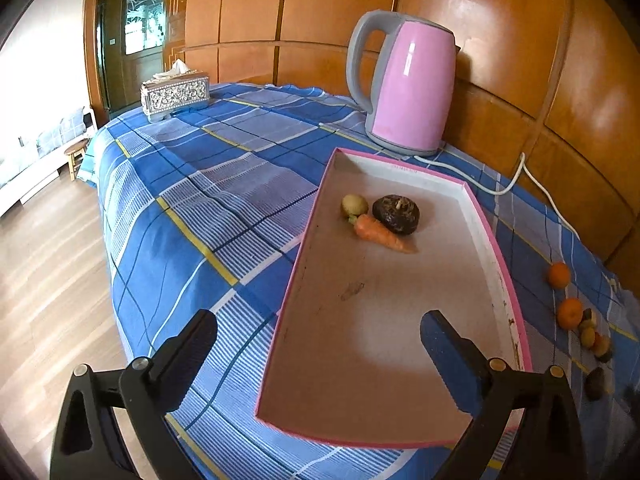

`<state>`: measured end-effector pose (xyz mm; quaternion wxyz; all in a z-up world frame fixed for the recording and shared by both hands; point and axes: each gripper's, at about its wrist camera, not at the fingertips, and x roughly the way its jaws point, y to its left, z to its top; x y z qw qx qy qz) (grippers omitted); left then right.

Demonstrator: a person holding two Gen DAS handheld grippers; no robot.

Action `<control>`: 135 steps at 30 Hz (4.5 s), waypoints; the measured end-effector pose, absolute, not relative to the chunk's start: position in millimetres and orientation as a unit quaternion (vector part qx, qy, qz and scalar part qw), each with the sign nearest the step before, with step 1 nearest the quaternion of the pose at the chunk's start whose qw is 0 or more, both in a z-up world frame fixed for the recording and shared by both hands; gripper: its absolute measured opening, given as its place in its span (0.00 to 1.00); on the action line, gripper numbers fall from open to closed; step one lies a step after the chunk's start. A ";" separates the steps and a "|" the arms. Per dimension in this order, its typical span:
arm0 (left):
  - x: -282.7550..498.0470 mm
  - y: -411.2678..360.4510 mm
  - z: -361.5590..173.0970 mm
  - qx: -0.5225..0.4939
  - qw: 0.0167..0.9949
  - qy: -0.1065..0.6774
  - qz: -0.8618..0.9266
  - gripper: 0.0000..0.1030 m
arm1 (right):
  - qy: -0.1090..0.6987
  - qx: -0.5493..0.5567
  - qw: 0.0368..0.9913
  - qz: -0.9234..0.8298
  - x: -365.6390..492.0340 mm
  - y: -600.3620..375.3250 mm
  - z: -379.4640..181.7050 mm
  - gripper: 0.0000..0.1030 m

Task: Organize fruits
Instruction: 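Reach the right gripper to the orange and grasp it, then carry the orange with the right gripper into the tray and release, then reach the left gripper to the small tan round fruit and grasp it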

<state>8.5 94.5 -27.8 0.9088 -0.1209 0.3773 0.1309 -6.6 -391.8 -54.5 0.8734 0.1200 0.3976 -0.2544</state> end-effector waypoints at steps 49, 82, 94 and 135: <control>7.6 111.4 -32.8 -0.142 0.897 0.396 0.136 0.99 | 0.442 -0.038 0.866 0.228 135.6 -85.0 -20.2 0.38; 5.1 96.5 -30.5 -0.133 0.900 0.399 0.111 0.99 | 0.363 -0.026 0.931 -0.011 54.9 -185.5 -6.3 0.48; 7.9 73.3 -22.3 -0.130 0.908 0.397 0.028 0.99 | 0.362 0.047 0.914 -0.179 10.7 -299.8 -24.0 0.52; 122.3 -194.4 -38.7 -0.021 0.820 0.504 -0.270 0.31 | 0.366 0.107 0.882 -0.279 -15.4 -391.5 -70.2 0.65</control>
